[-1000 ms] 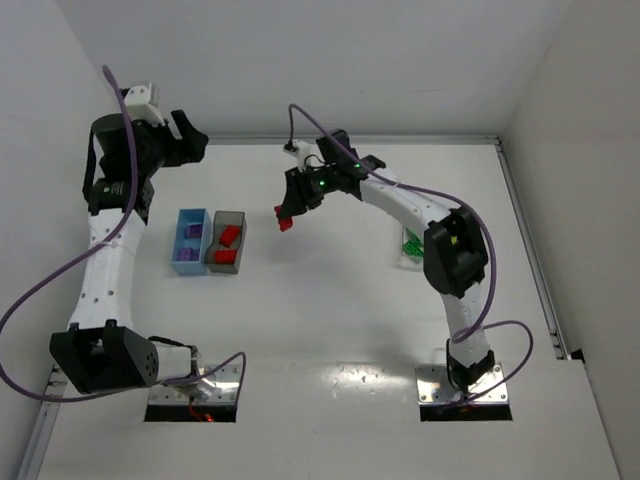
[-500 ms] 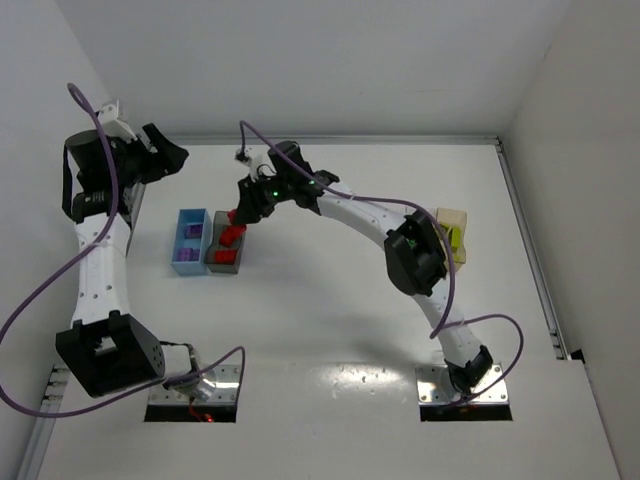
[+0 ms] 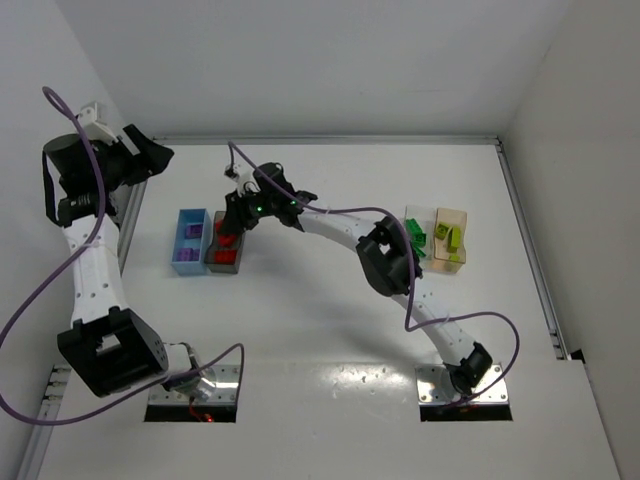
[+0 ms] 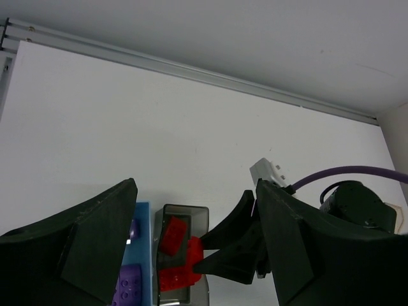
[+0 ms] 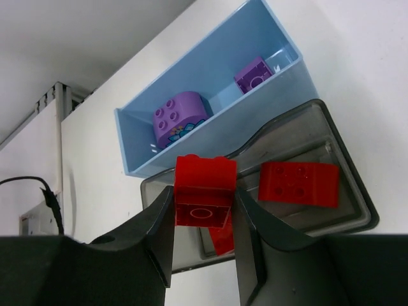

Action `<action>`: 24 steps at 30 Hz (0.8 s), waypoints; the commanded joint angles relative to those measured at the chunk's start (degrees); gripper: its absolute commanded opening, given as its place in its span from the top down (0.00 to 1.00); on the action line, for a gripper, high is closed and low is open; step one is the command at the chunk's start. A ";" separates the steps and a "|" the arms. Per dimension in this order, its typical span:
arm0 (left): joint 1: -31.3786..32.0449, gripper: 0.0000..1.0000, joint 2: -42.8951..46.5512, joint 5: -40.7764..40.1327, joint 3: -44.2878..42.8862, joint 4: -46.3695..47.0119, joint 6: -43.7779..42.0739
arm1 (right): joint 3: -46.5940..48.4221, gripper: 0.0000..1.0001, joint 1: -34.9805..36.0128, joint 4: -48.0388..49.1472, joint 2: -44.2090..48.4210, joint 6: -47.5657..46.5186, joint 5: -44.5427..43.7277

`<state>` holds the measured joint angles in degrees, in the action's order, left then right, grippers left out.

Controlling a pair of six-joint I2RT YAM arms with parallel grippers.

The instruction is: Sort the legos into containers by color

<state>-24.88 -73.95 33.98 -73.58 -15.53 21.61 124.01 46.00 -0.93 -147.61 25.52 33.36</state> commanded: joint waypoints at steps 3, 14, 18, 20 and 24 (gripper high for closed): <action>-1.83 0.19 -0.49 3.11 0.28 2.52 0.89 | 2.65 0.84 1.11 5.41 -0.66 -0.29 -1.46; -1.83 0.19 -1.02 6.18 1.34 2.52 0.37 | -1.39 0.35 1.64 0.58 4.69 -4.86 -4.80; 2.45 0.19 -1.02 6.19 0.02 1.21 -2.17 | -4.29 0.35 -1.08 -2.66 13.55 -9.42 -7.25; 7.45 0.18 -1.54 4.44 0.02 1.20 -2.18 | -6.57 0.35 -3.80 -5.30 21.20 -12.32 -9.27; 17.81 0.18 -4.44 0.66 -2.00 1.20 -2.18 | -13.16 0.35 -9.59 -10.39 33.59 -16.89 -13.05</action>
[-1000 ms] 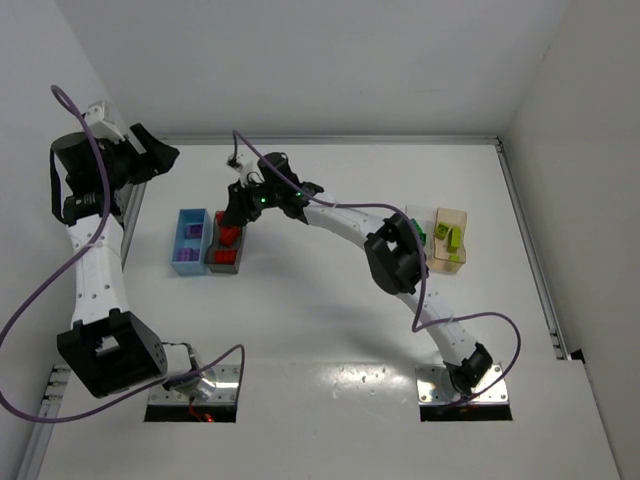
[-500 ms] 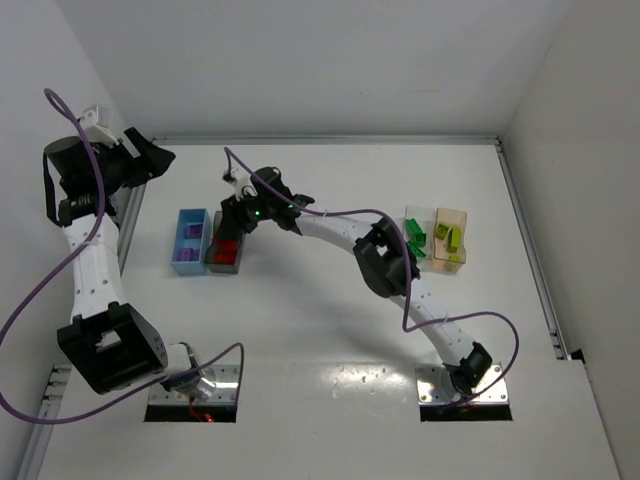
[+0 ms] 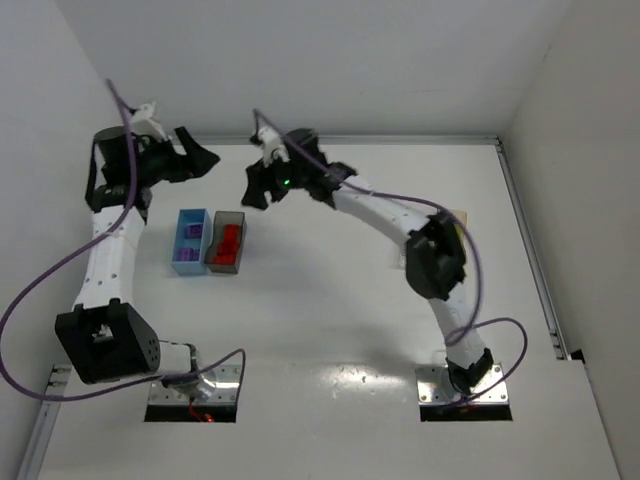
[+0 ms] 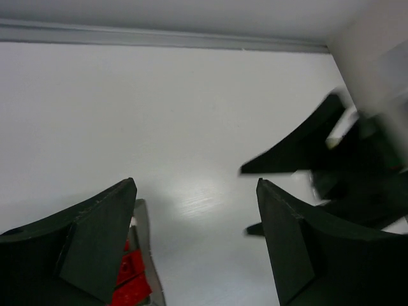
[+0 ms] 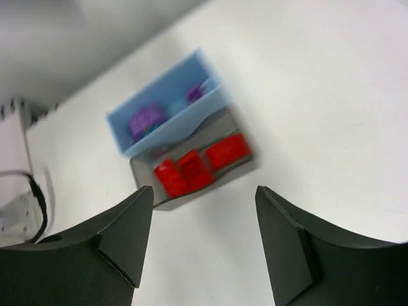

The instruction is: Sort the legos into containers by color

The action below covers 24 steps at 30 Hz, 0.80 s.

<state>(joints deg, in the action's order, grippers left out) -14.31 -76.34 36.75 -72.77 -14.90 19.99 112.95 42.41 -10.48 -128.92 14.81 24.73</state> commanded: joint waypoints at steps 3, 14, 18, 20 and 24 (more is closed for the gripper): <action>13.32 0.14 -4.87 -5.81 -4.04 -0.74 -2.23 | -11.06 0.33 -10.58 -3.39 24.03 -7.95 -5.56; 35.29 0.00 -13.22 -11.26 -0.63 -5.06 -11.55 | -45.43 0.32 -27.12 -3.93 42.08 -6.38 11.37; 40.14 0.00 -13.75 -14.59 1.49 -4.27 -12.17 | -51.06 0.32 -27.12 -2.80 45.07 -5.76 14.29; 42.42 0.00 -12.52 -17.93 2.28 -3.57 -12.17 | -51.60 0.32 -27.12 -3.31 46.47 -5.76 14.29; 43.66 0.00 -11.47 -20.67 2.28 -3.56 -12.17 | -50.81 0.32 -27.12 -4.64 47.01 -6.28 14.29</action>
<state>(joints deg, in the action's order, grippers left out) 29.06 -90.67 20.08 -70.06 -20.47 8.58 59.96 15.25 -17.15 -85.38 8.84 36.38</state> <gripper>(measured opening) 0.997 0.679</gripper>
